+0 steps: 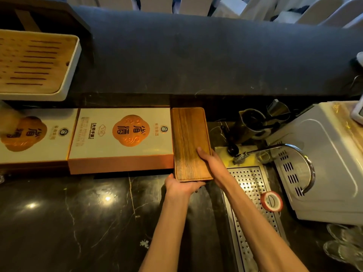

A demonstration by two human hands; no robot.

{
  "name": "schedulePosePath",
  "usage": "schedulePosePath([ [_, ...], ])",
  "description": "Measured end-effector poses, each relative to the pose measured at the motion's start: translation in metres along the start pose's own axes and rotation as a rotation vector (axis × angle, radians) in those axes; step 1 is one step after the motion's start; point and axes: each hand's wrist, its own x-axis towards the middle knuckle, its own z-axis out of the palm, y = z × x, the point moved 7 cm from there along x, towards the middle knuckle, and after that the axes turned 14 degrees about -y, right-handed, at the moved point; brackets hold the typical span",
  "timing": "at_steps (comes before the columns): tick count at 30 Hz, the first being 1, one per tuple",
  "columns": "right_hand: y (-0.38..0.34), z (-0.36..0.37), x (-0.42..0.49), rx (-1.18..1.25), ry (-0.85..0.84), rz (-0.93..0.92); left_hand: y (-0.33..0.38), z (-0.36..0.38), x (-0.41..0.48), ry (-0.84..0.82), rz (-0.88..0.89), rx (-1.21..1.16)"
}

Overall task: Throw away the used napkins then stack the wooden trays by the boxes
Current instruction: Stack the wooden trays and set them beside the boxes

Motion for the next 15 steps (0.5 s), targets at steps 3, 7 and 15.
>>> schedulePosePath([
  [3,0.005,0.000,0.000,0.094,-0.009,0.012,-0.011,0.002,0.004,-0.005,-0.061,0.023],
  [7,0.005,0.001,0.000,0.121,-0.033,0.034,-0.014,0.005,0.001,0.025,-0.055,-0.033],
  [15,0.003,-0.003,-0.001,-0.029,0.019,0.035,-0.001,-0.005,0.003,0.272,0.038,-0.048],
])
